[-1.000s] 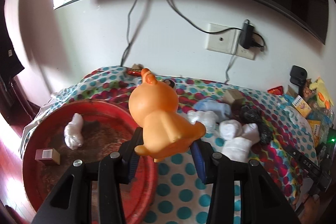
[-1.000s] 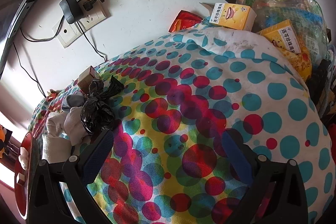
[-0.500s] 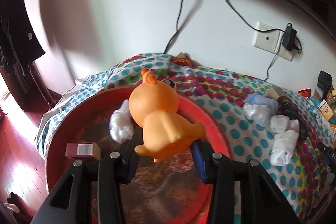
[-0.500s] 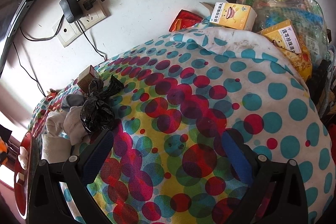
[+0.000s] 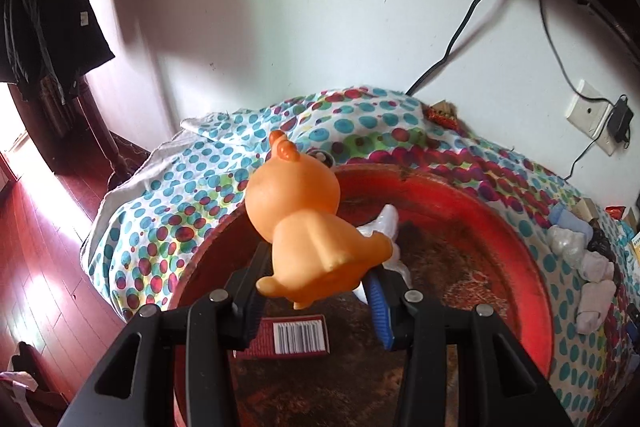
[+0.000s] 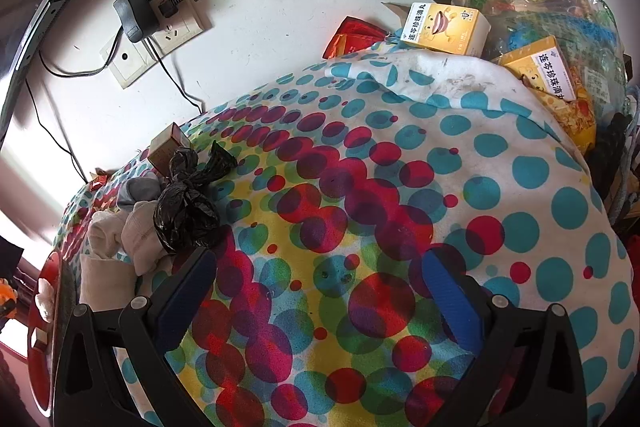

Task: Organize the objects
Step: 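Carry the orange duck into the red tray and release it with the left gripper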

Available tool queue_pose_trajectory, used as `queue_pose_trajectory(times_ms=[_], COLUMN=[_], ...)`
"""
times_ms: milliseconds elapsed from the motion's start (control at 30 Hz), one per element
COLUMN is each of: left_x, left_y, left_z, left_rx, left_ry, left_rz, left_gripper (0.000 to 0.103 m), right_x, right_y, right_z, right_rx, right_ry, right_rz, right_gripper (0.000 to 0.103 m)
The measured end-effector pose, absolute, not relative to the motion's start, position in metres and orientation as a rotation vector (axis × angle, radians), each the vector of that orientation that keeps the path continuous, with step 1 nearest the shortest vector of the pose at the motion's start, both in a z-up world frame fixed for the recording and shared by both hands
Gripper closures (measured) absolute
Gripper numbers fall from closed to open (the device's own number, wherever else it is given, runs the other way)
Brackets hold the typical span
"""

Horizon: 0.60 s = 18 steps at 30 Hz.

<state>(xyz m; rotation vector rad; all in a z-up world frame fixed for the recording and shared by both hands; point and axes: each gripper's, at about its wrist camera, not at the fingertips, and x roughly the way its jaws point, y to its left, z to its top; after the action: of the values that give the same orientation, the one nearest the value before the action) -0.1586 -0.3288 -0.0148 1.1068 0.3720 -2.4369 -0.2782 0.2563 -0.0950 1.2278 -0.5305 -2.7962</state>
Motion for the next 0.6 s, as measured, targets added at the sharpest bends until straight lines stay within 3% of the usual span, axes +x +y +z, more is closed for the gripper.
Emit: queue_pose_trajectory(times_ms=[600], left_x=[-0.190], left_y=[-0.341], left_z=[-0.067], left_rx=[1.265], left_ry=[0.398], left_rz=[-2.320], left_gripper=[0.059], right_x=[-0.278], right_y=[0.256], right_z=[-0.095], right_rx=[1.228], right_ry=[-0.525], right_rz=[-2.794], right_gripper=[0.000])
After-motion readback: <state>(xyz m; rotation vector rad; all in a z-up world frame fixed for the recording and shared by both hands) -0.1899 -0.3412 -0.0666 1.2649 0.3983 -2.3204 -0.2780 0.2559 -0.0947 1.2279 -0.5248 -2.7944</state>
